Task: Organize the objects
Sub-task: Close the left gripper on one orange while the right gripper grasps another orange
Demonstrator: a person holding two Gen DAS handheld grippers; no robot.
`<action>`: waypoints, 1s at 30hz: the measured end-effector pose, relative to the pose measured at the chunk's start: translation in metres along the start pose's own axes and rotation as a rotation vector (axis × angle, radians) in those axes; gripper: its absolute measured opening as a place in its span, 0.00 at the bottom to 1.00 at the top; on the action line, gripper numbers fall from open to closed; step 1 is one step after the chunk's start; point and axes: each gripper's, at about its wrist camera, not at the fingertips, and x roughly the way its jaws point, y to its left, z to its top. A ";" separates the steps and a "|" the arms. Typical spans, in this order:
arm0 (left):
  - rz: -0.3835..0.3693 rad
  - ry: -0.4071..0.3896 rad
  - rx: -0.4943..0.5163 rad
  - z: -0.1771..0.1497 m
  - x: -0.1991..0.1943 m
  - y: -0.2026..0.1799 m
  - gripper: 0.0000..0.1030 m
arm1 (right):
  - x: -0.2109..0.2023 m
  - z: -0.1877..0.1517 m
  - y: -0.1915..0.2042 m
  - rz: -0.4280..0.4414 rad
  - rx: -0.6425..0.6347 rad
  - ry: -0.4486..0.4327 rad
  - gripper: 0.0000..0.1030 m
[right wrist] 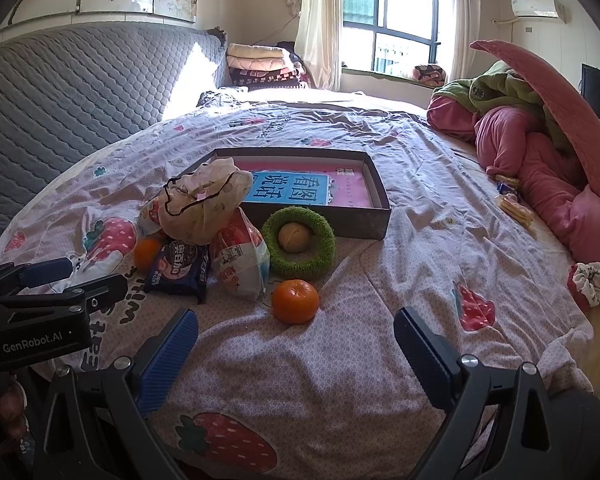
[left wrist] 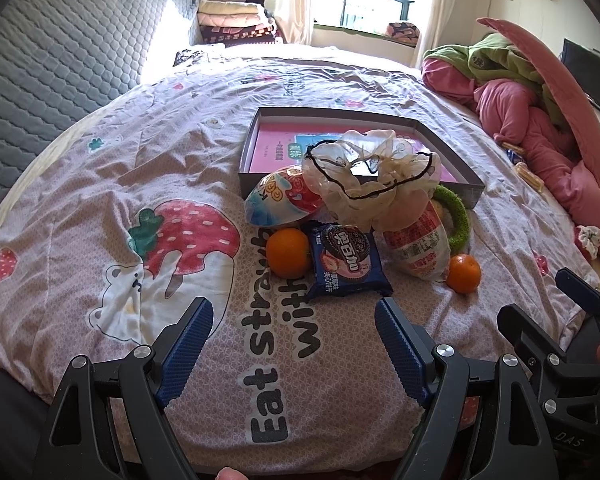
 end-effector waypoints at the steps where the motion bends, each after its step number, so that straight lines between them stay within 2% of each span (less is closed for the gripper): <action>1: 0.004 0.000 -0.001 0.000 0.001 0.001 0.81 | 0.001 0.000 0.000 0.000 0.000 0.001 0.96; 11: -0.017 0.007 -0.042 0.003 0.011 0.014 0.82 | 0.011 -0.002 -0.004 0.009 0.013 0.023 0.96; 30: -0.052 0.043 -0.052 0.012 0.039 0.024 0.81 | 0.034 -0.002 -0.019 0.022 0.074 0.080 0.95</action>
